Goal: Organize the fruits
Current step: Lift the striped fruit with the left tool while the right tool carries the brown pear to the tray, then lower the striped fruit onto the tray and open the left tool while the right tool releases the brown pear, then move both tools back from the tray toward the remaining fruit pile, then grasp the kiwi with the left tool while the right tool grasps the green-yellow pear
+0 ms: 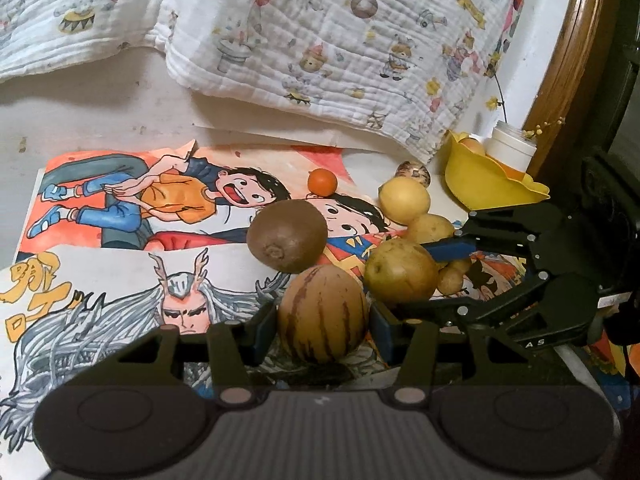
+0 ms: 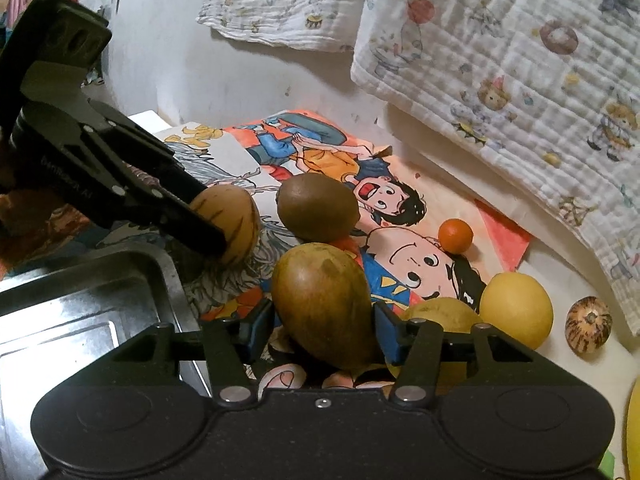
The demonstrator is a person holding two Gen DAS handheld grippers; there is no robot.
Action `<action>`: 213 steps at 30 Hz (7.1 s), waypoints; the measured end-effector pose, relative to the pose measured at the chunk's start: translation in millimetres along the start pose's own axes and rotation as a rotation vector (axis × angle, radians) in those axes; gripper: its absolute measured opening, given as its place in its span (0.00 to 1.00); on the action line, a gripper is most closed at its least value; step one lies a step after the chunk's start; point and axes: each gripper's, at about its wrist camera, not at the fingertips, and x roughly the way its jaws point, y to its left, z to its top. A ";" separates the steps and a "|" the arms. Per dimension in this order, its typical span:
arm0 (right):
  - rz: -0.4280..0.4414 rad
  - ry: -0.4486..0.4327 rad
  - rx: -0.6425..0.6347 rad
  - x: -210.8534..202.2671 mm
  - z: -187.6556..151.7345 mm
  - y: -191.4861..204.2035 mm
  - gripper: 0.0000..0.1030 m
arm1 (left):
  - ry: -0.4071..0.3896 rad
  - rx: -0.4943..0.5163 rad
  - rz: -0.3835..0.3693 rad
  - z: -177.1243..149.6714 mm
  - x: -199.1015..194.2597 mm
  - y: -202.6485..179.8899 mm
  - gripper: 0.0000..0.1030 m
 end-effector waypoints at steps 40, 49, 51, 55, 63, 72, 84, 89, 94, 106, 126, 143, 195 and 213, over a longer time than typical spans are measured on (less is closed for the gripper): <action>0.054 -0.033 0.077 -8.6 -9.2 16.5 0.54 | -0.017 -0.055 0.021 -11.2 -12.8 1.9 0.53; 0.066 -0.099 0.093 -33.7 -8.8 22.7 0.54 | -0.049 -0.035 0.016 -7.8 -32.5 -15.3 0.53; 0.069 -0.110 0.090 -44.6 -7.2 27.1 0.54 | -0.059 -0.024 0.016 -8.8 -41.9 -22.0 0.53; 0.076 -0.118 0.088 -70.2 -6.8 41.7 0.54 | -0.071 0.000 0.017 -14.6 -60.2 -35.3 0.53; 0.065 -0.095 0.117 -108.1 -23.3 82.7 0.54 | -0.059 0.032 0.002 -49.0 -93.4 -62.0 0.53; 0.064 -0.100 0.166 -129.5 -52.5 125.8 0.54 | -0.028 0.033 -0.012 -92.7 -119.2 -80.2 0.53; 0.064 -0.118 0.164 -136.7 -71.3 156.5 0.54 | -0.018 0.064 0.008 -122.7 -134.9 -98.2 0.53; 0.046 -0.111 0.142 -134.7 -77.2 161.5 0.54 | -0.012 0.076 0.038 -127.7 -132.4 -99.3 0.53; 0.041 -0.118 0.153 -134.4 -83.3 161.8 0.54 | -0.010 0.070 0.045 -131.2 -130.9 -98.6 0.54; 0.024 -0.158 0.197 -142.0 -92.8 160.9 0.55 | -0.017 0.050 0.048 -134.2 -133.0 -98.4 0.54; -0.150 -0.305 0.289 -197.1 -107.9 184.3 0.97 | -0.155 0.163 0.127 -151.4 -174.2 -124.7 0.99; -0.256 -0.147 0.389 -195.1 -116.2 152.0 0.99 | -0.045 0.134 0.201 -131.0 -167.3 -96.1 1.00; -0.277 0.030 0.326 -0.4 -10.5 -50.1 0.97 | -0.023 0.038 0.197 35.9 61.1 -2.2 0.99; -0.345 0.066 0.133 17.7 -5.3 -28.3 0.73 | -0.002 0.162 0.208 32.5 79.2 -18.2 0.71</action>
